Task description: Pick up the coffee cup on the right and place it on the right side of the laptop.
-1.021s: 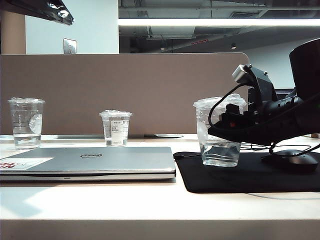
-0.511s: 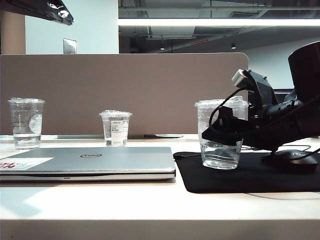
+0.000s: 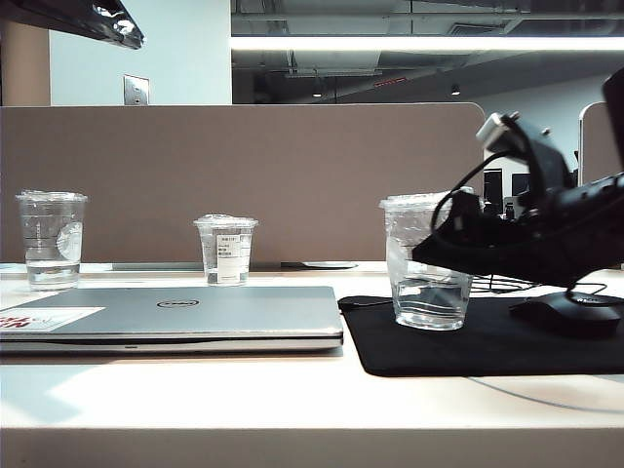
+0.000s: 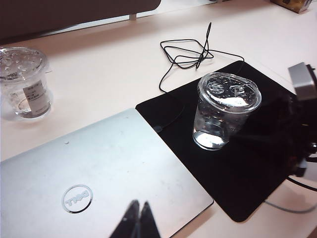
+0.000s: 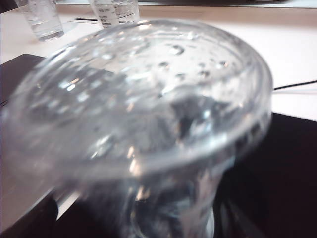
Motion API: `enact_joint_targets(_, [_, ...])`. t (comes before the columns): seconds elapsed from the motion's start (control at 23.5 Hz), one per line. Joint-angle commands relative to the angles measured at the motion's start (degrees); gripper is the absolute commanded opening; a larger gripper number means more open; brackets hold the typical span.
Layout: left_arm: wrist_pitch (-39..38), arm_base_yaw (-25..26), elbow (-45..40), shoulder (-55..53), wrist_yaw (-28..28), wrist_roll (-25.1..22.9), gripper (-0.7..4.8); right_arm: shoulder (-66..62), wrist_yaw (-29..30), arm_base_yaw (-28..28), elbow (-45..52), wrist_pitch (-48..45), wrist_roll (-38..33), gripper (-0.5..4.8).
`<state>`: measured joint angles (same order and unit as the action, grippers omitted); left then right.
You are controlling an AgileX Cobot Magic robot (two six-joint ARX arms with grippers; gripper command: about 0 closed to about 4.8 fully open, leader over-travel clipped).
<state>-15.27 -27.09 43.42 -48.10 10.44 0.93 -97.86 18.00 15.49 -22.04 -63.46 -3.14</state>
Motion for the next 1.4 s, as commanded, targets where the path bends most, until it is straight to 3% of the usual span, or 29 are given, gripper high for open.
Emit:
enact_joint_targets(0.04, [0.74, -0.04, 0.31, 0.11, 0.26, -0.07, -0.05, 4.63, -0.39, 0.0, 3.52, -1.05, 0.15, 4.79])
enact_joint_targets(0.09, [0.74, -0.04, 0.31, 0.11, 0.28, -0.07, -0.05, 5.92, -0.61, -0.04, 4.48, -1.05, 0.15, 4.67])
enact_joint_targets(0.17, [0.74, -0.04, 0.31, 0.11, 0.26, -0.09, -0.05, 8.22, -1.36, -0.04, 5.88, -1.03, 0.15, 3.81])
enact_joint_targets(0.34, [0.74, -0.04, 0.31, 0.11, 0.26, -0.09, -0.05, 14.45, -1.46, -0.04, 9.07, -1.05, 0.17, 0.05])
enact_joint_targets(0.6, [0.74, -0.04, 0.31, 0.11, 0.26, -0.07, -0.05, 27.87, -3.91, -0.02, 11.06, 7.08, 0.13, -0.05])
enact_joint_targets(0.89, [0.74, -0.04, 0.31, 0.11, 0.26, -0.09, -0.05, 45.99, -8.39, -0.02, 11.06, 26.05, 0.24, -0.05])
enact_joint_targets(1.06, [0.74, -0.04, 0.31, 0.11, 0.24, -0.07, -0.05, 57.88, -14.19, -0.04, 11.06, 38.03, 2.58, -0.05])
enact_joint_targets(1.4, [0.74, -0.04, 0.31, 0.11, 0.26, -0.09, -0.05, 69.99, -16.17, -0.04, 11.06, 50.58, 3.37, -0.05])
